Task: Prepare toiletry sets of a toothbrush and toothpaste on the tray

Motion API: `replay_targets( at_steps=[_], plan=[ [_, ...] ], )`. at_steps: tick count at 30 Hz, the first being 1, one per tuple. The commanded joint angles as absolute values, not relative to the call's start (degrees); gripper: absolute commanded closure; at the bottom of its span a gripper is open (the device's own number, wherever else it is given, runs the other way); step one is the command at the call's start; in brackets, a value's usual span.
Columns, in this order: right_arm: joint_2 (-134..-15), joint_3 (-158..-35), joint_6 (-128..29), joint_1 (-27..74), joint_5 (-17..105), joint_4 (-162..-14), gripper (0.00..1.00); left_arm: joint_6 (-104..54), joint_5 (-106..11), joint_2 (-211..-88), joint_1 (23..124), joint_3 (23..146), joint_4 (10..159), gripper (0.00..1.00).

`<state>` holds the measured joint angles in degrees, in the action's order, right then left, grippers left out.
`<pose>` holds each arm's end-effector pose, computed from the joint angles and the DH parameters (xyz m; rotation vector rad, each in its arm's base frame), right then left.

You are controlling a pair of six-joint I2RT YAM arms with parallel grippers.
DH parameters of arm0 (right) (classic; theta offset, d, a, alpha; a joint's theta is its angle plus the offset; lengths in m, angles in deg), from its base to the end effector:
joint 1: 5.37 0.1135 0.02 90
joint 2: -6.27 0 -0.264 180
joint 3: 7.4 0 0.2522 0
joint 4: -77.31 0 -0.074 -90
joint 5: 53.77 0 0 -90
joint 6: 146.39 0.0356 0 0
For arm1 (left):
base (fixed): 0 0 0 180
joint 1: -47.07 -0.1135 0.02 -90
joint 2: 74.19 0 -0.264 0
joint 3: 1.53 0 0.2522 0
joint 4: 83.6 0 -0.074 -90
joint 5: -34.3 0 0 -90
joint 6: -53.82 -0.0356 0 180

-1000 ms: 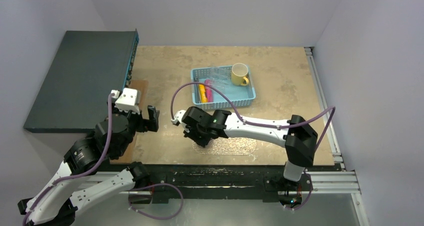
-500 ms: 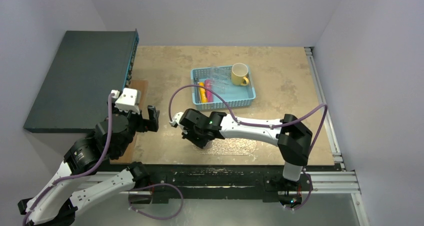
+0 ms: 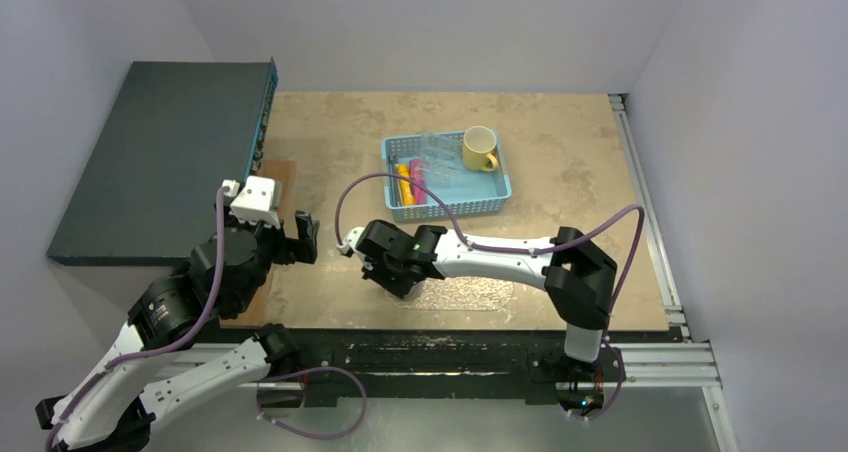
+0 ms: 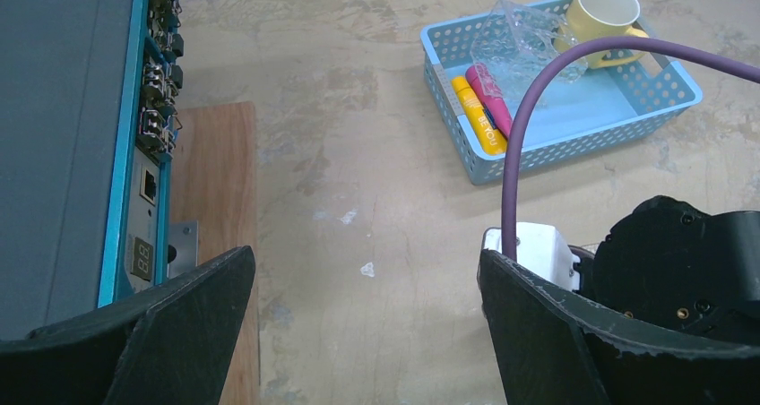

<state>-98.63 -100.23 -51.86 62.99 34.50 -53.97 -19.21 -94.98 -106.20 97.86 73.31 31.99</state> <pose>0.1441 0.3602 0.2202 -1.4121 2.2874 0.3835 0.0652 -0.0443 0.3875 0.1063 1.8591 -0.1497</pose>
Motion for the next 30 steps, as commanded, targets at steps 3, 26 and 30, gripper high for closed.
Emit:
replay_targets(
  at_steps=[3,26,30],
  plan=[
    [-98.09,-102.39,-51.15,63.3,34.56,-57.39,1.0,-18.79,-95.26,-106.45,97.92,73.14,33.7,0.04],
    [-97.86,-101.93,-50.64,63.84,34.21,-57.55,0.76,-18.86,-95.07,-106.43,97.89,73.22,33.76,0.04],
    [-96.27,-101.72,-50.46,63.89,33.98,-57.59,0.68,-18.83,-94.93,-106.45,97.85,73.24,33.71,0.04]
  ],
)
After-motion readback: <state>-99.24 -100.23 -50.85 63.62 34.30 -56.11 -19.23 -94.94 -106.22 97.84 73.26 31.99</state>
